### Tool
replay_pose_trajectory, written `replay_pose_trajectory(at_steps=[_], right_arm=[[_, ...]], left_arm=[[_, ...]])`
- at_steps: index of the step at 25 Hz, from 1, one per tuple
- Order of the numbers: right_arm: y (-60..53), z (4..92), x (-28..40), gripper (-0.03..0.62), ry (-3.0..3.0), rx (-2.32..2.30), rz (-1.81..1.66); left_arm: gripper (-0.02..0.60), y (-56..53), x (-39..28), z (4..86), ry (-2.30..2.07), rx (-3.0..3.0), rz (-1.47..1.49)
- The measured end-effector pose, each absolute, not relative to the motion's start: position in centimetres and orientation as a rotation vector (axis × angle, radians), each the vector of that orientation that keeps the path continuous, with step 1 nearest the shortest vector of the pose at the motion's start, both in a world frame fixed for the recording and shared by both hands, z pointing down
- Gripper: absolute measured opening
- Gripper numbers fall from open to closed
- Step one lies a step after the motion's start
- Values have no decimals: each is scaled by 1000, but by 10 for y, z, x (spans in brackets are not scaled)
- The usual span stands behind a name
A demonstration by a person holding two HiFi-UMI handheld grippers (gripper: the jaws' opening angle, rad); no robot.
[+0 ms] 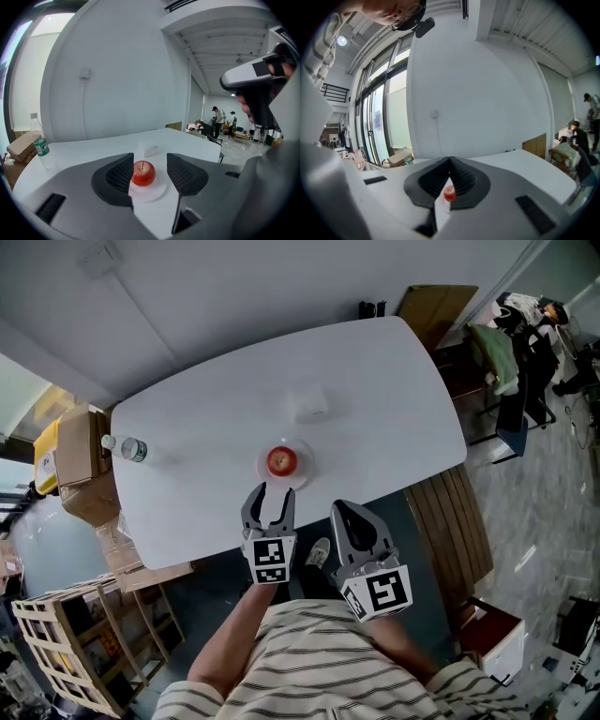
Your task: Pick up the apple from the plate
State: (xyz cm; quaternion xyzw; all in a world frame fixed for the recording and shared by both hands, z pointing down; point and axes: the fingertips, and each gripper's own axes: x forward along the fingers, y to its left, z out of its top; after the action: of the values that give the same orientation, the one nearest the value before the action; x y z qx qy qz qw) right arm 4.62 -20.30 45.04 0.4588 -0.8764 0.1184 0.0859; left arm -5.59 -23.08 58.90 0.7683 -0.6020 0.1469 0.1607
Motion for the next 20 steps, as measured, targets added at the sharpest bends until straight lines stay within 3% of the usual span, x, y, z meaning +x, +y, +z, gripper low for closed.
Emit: replay_pose_trajectory(at_steps=[10,20], right_arm=[[-210,454,48,14,-2599,1363,349],[-215,460,52,14,-2583,1390,372]], left_arm=[[305,-252,-54,635,-1704,2189,503],[341,-268,-54,671,-1672,2163,651]])
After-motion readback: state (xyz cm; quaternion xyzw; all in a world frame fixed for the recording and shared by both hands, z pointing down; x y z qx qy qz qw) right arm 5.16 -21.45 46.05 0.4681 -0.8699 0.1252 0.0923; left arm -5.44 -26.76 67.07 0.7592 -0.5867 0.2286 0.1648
